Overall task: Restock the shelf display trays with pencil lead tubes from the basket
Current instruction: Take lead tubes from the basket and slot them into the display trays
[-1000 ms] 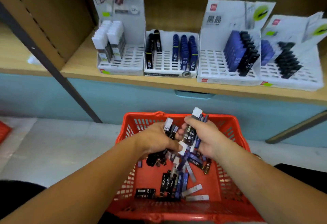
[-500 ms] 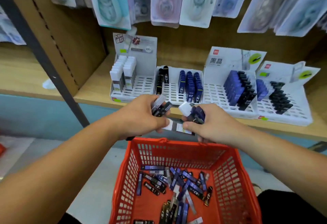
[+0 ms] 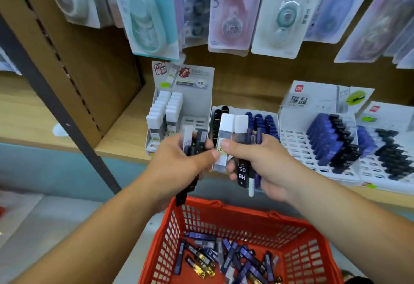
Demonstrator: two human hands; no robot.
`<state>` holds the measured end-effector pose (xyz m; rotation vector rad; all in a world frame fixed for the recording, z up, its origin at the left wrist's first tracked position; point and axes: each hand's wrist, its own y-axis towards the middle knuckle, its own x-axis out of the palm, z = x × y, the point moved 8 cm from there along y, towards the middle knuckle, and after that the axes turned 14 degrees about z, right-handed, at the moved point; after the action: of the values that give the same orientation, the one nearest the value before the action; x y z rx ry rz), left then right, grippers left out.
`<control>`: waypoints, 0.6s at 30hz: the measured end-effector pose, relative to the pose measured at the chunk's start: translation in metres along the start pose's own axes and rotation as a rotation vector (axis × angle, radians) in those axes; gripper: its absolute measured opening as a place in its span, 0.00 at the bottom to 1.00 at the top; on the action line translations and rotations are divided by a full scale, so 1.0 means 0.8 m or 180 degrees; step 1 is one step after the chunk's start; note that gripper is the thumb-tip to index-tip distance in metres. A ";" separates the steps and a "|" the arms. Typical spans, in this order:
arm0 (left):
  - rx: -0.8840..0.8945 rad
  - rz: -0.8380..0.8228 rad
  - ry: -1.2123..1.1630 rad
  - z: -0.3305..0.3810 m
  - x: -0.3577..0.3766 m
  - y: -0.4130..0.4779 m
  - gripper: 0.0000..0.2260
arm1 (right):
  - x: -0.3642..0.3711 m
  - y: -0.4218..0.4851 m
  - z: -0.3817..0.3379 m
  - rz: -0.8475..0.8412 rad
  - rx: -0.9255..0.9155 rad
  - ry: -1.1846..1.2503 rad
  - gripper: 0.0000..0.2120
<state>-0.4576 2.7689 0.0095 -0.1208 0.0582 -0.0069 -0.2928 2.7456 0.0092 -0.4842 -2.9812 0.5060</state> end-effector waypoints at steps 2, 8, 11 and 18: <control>-0.0060 0.0045 0.0044 -0.009 -0.002 -0.002 0.08 | 0.008 0.005 0.005 0.0107 0.0087 0.0106 0.07; -0.0064 -0.0036 0.0220 -0.017 -0.025 0.009 0.06 | 0.015 0.023 -0.020 0.0464 -0.0318 -0.0172 0.10; -0.0091 -0.0005 0.0211 -0.020 -0.040 0.014 0.06 | 0.023 0.030 -0.046 0.0388 -0.0718 -0.0580 0.09; -0.0403 0.0690 0.0011 -0.047 -0.110 0.045 0.06 | 0.069 0.042 -0.082 0.0620 -0.1436 -0.1171 0.07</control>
<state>-0.5478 2.8010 -0.0271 -0.2406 0.0748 0.2133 -0.3267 2.8136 0.0616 -0.7989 -3.4293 -0.0940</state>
